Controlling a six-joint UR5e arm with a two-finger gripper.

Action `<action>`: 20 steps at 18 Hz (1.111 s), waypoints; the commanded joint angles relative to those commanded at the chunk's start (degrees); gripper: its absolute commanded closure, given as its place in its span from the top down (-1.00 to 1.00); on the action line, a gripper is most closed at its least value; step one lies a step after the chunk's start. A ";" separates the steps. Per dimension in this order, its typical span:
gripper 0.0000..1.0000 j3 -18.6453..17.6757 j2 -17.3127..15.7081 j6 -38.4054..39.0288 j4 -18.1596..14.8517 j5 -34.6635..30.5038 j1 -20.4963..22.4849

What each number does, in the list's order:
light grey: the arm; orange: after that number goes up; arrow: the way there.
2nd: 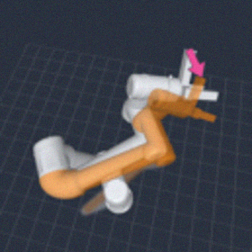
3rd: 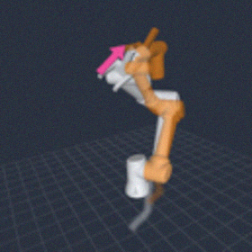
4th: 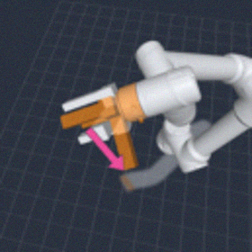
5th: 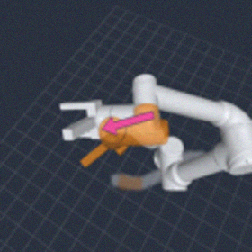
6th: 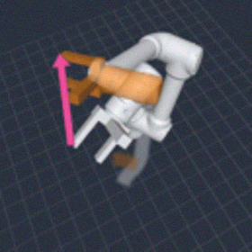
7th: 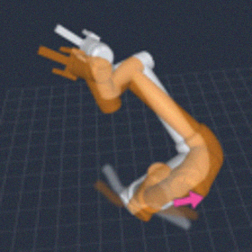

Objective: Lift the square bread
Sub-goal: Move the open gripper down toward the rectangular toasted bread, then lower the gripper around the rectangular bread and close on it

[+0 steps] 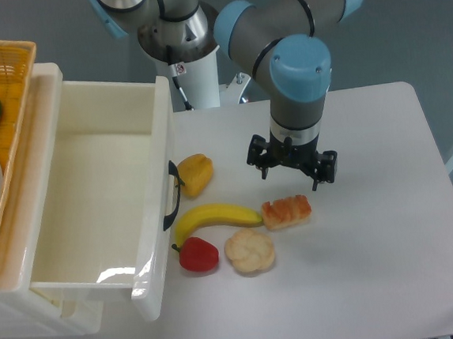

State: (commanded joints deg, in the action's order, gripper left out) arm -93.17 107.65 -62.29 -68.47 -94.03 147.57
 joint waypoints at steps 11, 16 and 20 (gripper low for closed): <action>1.00 0.88 10.11 -16.54 8.87 -3.54 -2.90; 1.00 0.89 11.00 -17.51 8.88 0.69 -2.64; 1.00 0.09 11.17 -17.34 8.88 0.69 -2.81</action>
State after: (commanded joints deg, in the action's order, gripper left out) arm -93.08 118.83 -79.63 -59.59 -93.34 144.76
